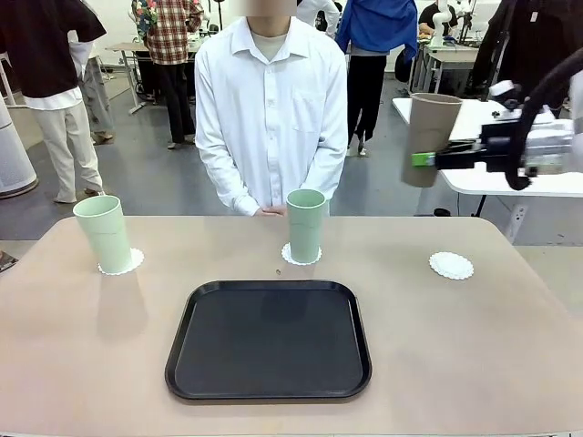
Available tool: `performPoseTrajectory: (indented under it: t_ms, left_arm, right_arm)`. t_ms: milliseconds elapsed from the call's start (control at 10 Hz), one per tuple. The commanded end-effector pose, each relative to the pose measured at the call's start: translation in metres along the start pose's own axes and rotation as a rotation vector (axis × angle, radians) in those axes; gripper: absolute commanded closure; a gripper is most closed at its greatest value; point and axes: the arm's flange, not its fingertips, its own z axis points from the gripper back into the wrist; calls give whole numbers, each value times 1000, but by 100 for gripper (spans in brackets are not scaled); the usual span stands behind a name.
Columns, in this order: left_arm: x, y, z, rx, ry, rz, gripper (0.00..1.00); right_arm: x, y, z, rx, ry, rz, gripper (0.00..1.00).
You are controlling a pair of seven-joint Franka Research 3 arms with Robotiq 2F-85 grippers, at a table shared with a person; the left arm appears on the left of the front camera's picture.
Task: Place coasters on the table and set cups on them.
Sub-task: Take one Reusable plastic cup from the Flat Tray and place it on a coaster set by the human.
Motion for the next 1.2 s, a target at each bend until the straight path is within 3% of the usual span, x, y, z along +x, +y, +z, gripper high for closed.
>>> performPoseTrajectory:
  t_ms: [0, 500, 1000, 1100]
  left_arm:
    - [0, -2, 1, 11, 0, 7, 0]
    - [0, -2, 1, 11, 0, 7, 0]
    - [0, -2, 1, 11, 0, 7, 0]
    - [0, -2, 1, 11, 0, 7, 0]
  right_arm:
    - [-3, -8, 15, -16, -53, -11, 18]
    - [-27, -30, 81, -118, -43, 3, 18]
    - [-31, -22, 91, -133, 36, 21, 18]
    - [-31, -33, 92, -145, -28, -16, 18]
